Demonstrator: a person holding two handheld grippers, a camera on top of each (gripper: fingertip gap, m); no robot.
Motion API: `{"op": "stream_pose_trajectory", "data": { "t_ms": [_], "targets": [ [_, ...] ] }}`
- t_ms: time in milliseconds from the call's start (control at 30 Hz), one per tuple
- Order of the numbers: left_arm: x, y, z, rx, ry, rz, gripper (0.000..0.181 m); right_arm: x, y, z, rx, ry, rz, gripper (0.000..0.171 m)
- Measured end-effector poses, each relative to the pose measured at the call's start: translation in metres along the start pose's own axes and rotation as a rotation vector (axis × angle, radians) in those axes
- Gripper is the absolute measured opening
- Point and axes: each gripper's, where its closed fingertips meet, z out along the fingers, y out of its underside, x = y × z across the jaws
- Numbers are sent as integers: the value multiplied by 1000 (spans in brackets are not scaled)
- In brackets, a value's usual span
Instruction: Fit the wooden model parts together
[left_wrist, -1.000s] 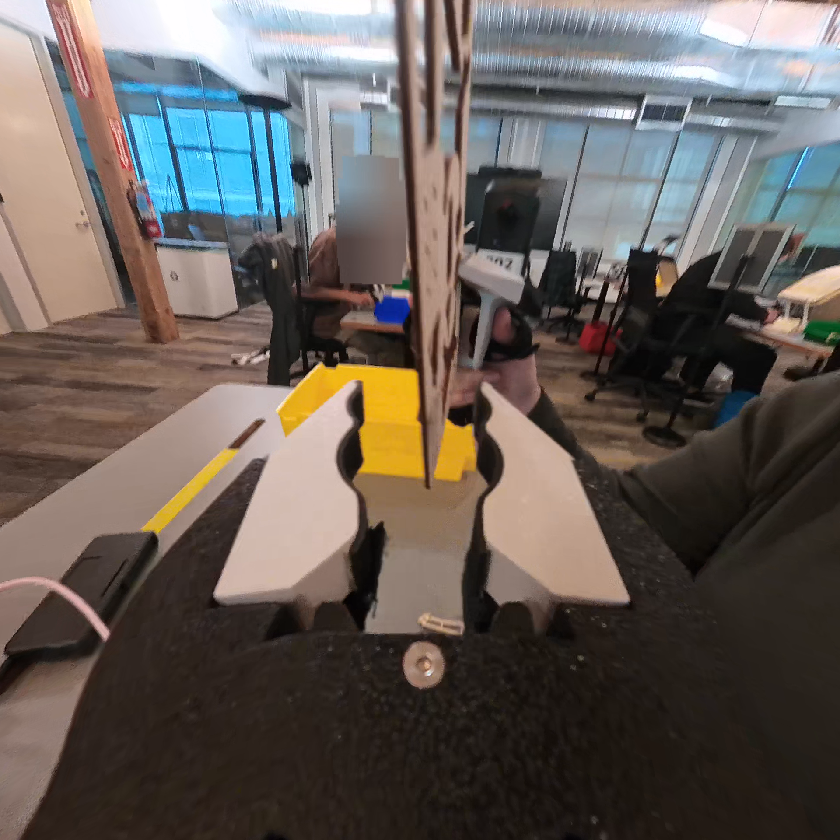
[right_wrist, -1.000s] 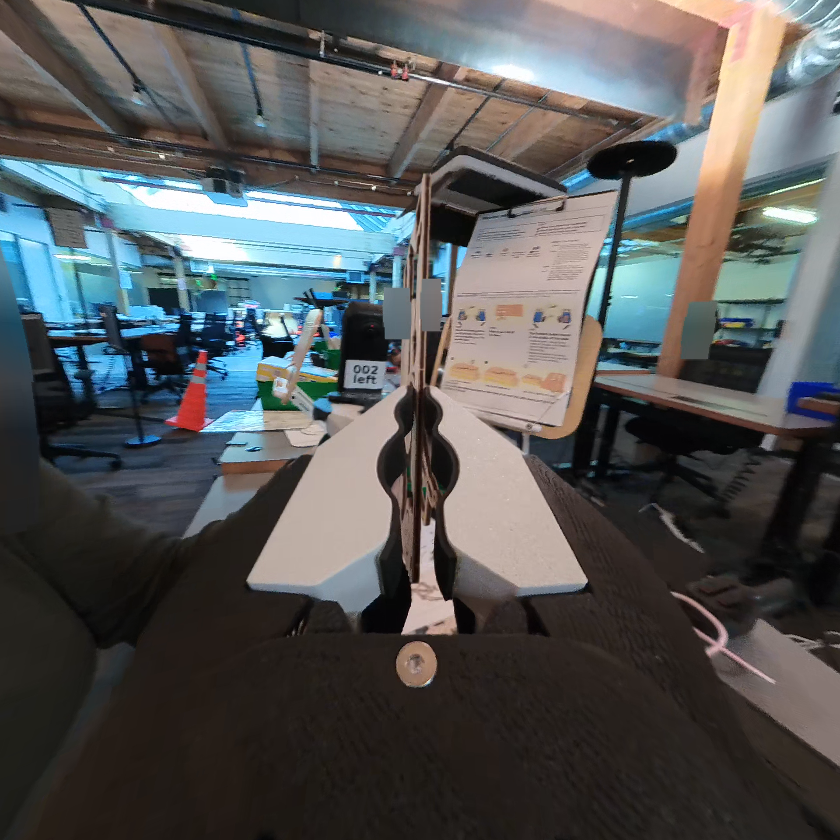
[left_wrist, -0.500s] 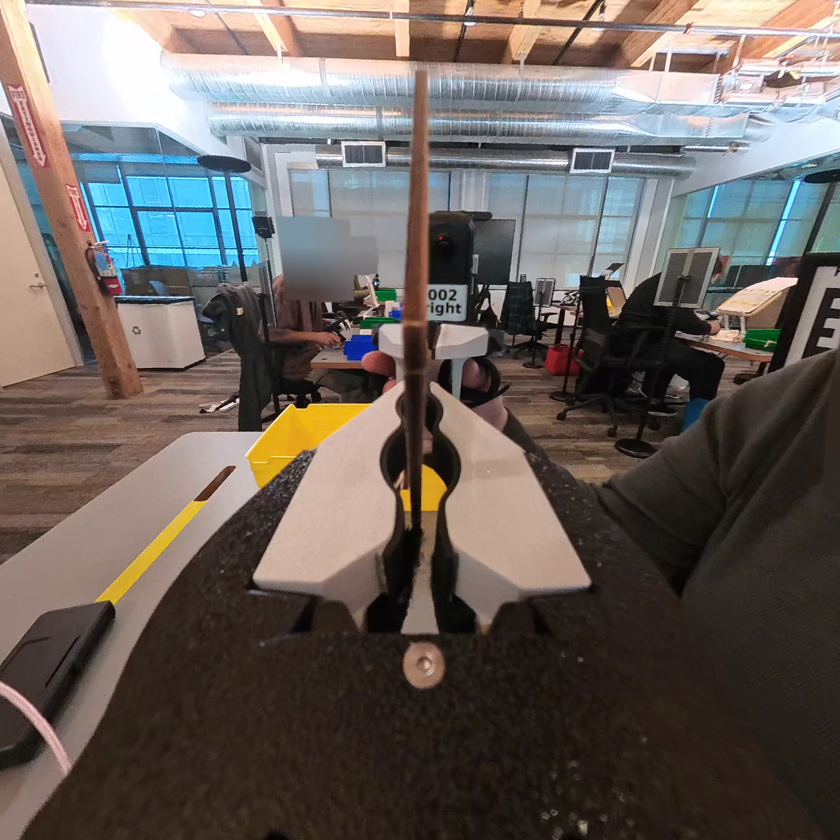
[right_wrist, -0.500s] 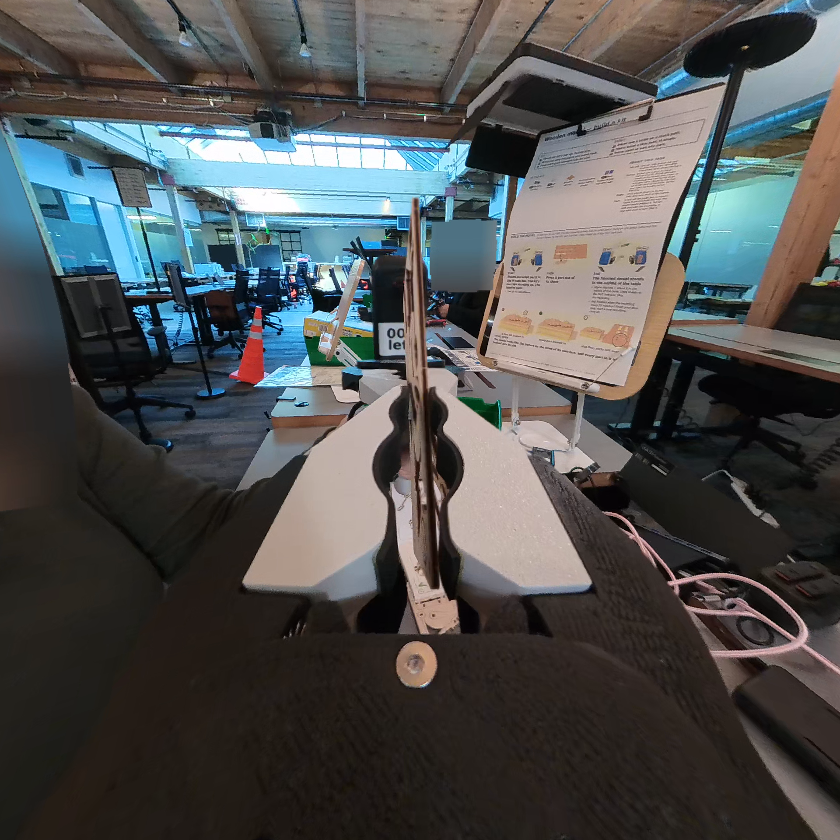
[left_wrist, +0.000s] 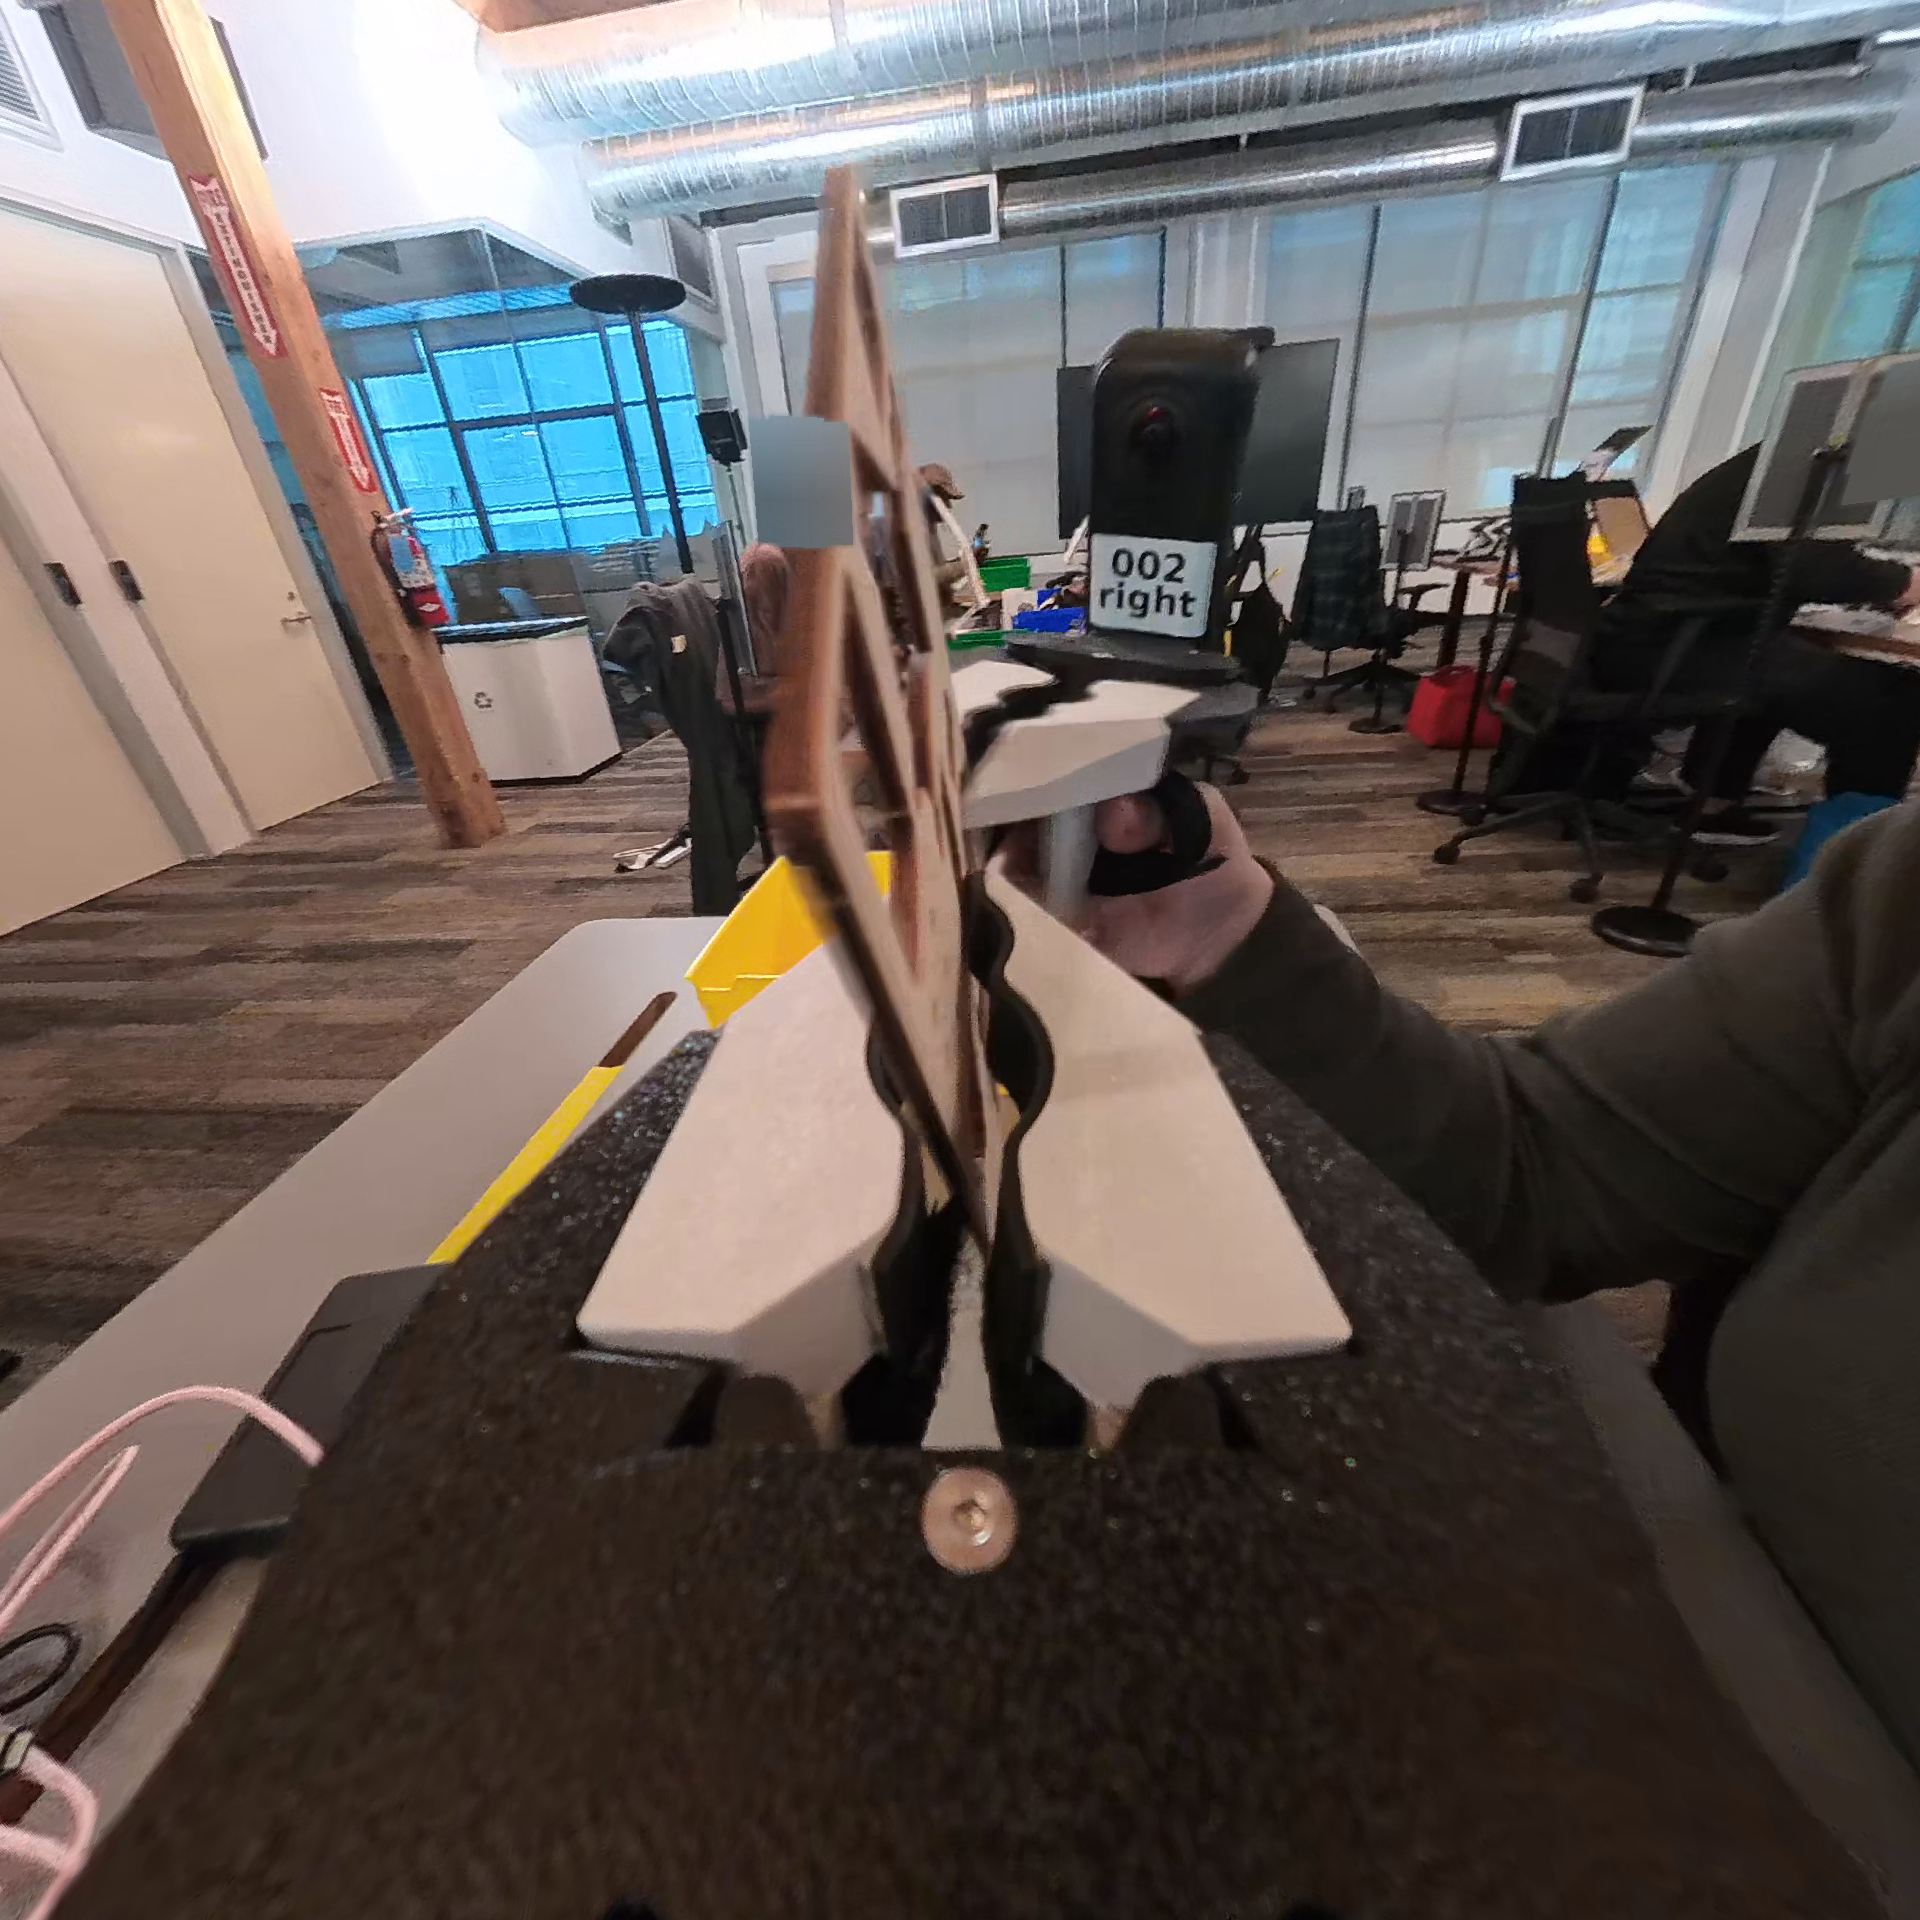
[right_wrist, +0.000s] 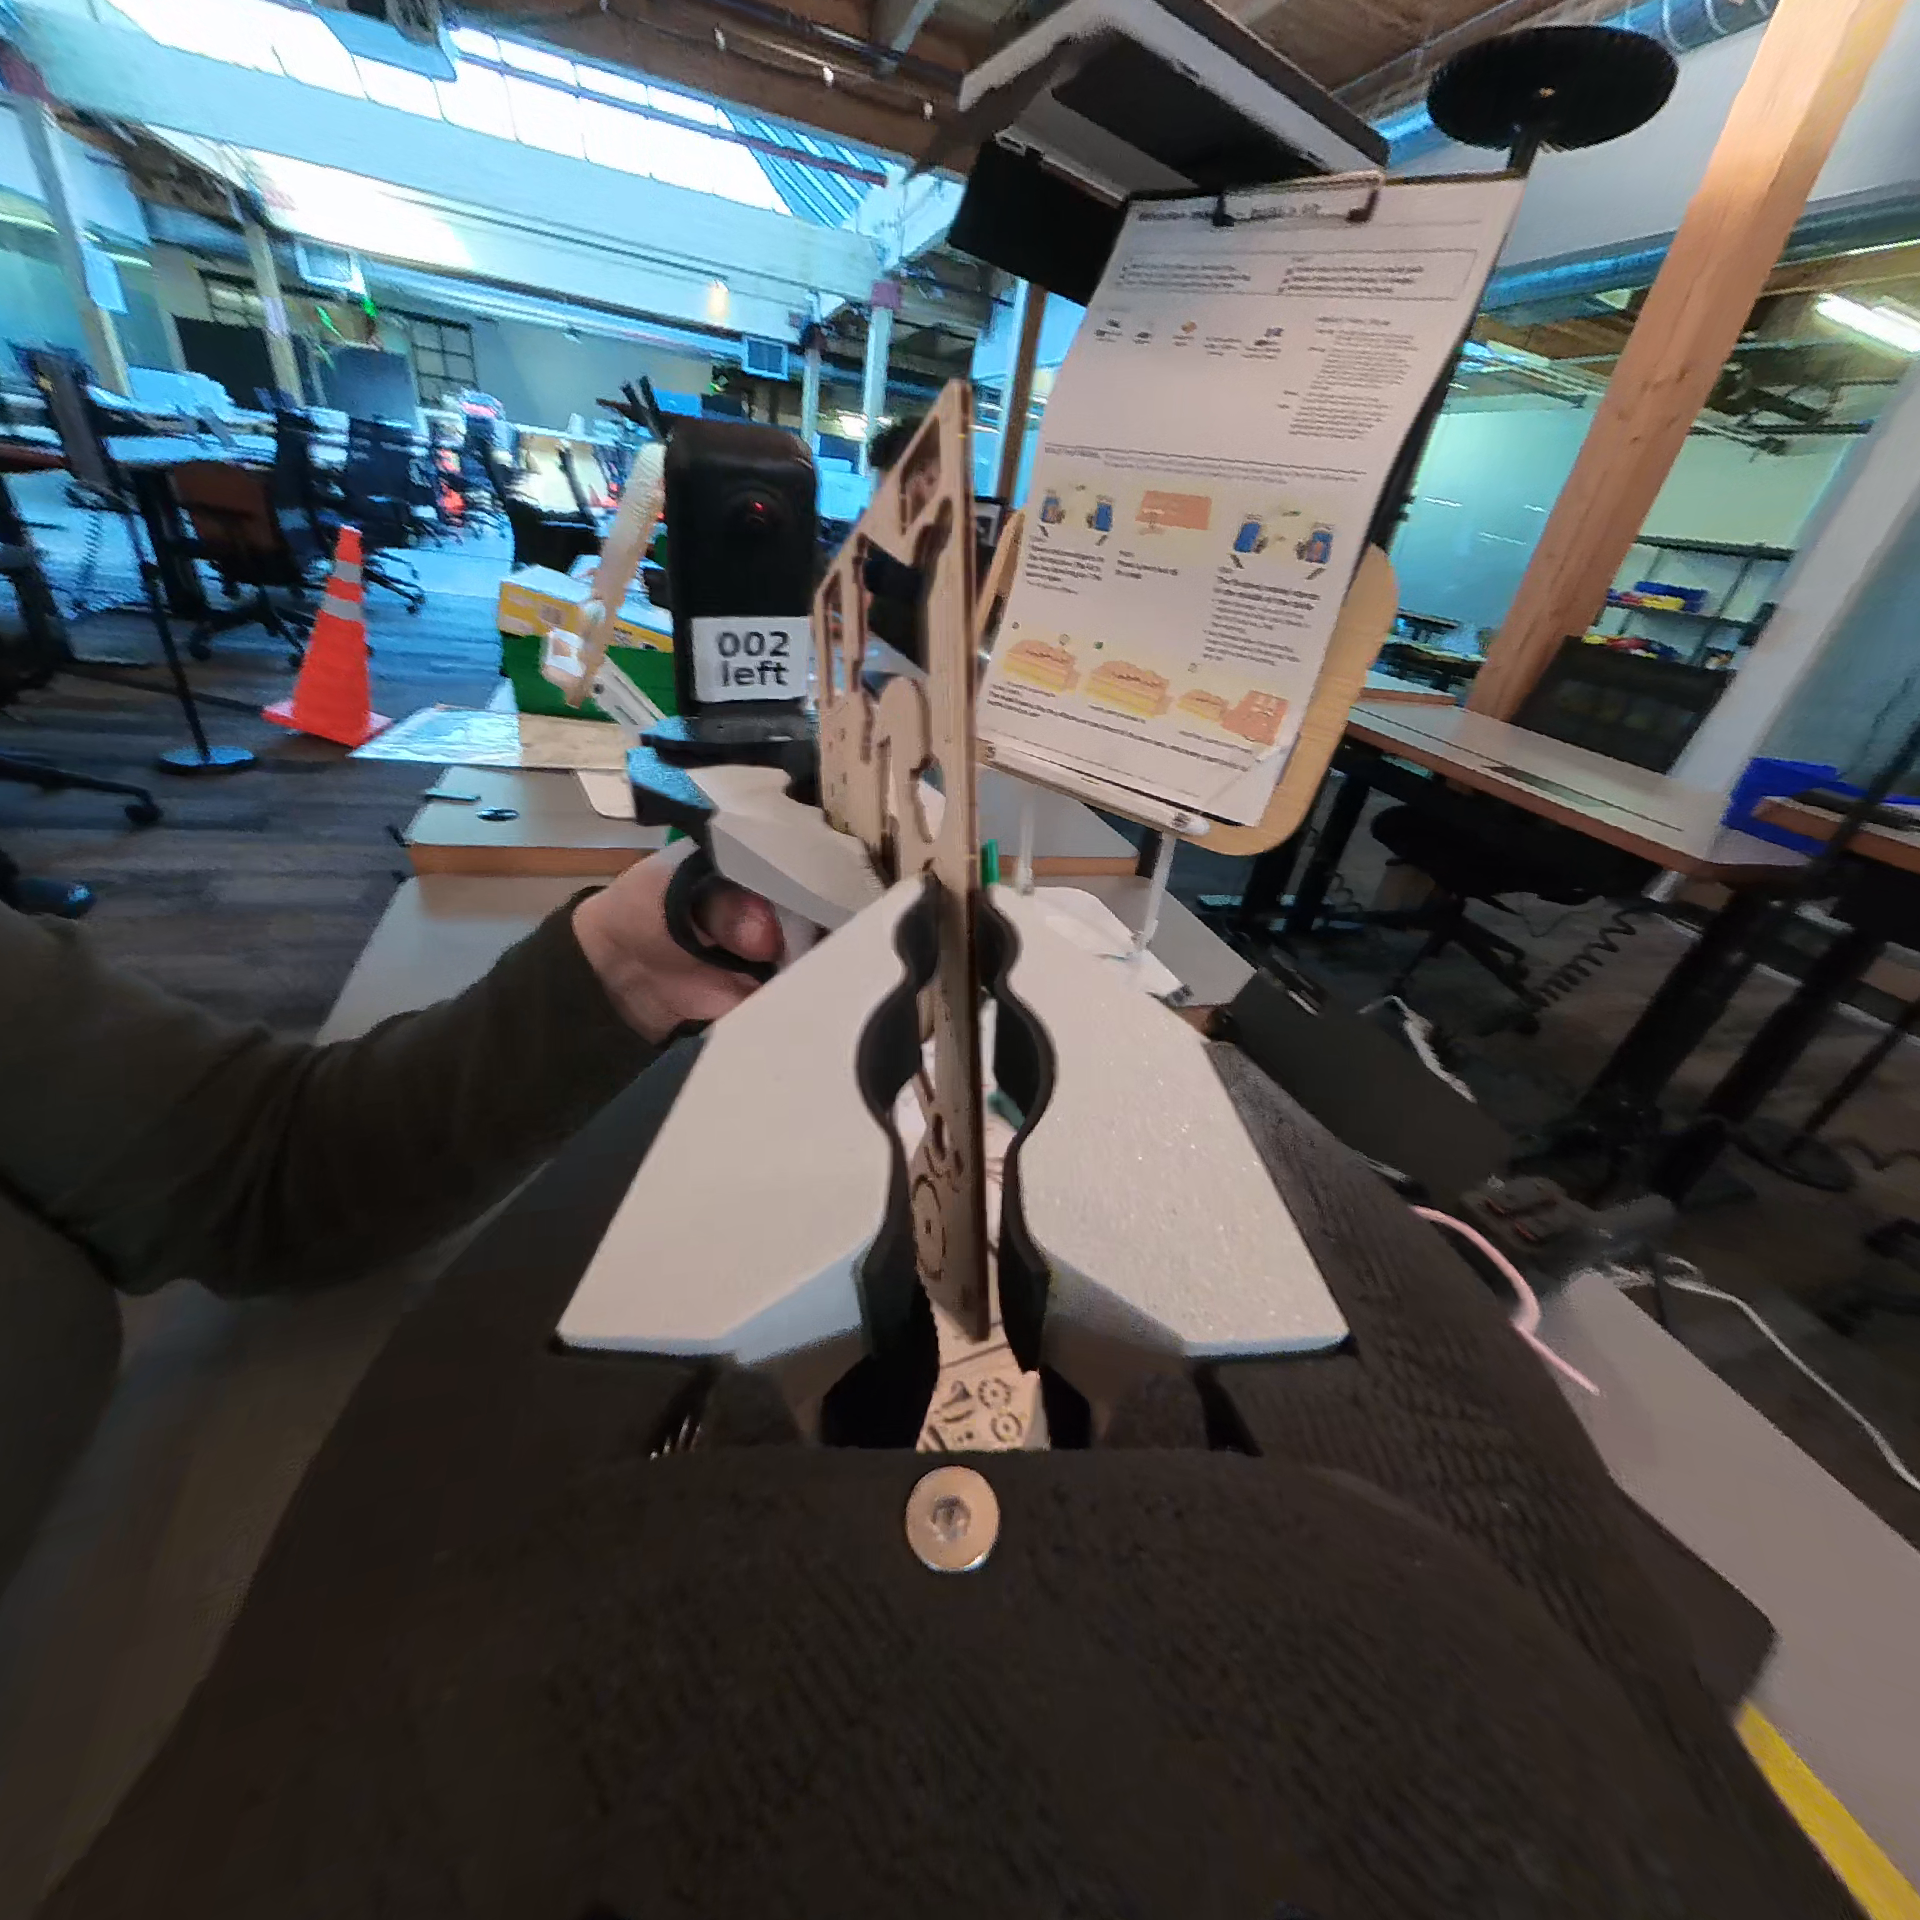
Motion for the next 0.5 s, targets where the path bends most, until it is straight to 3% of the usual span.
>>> {"op": "stream_pose_trajectory", "data": {
  "t_ms": [367,500],
  "targets": [
    [-10,2,-1,-15,-77,38,1,15,4,4,-95,218,-145,6],
    [-8,-4,-3,23,-53,33,0,9,-2,3,-30,156,-106,10]
  ]
}}
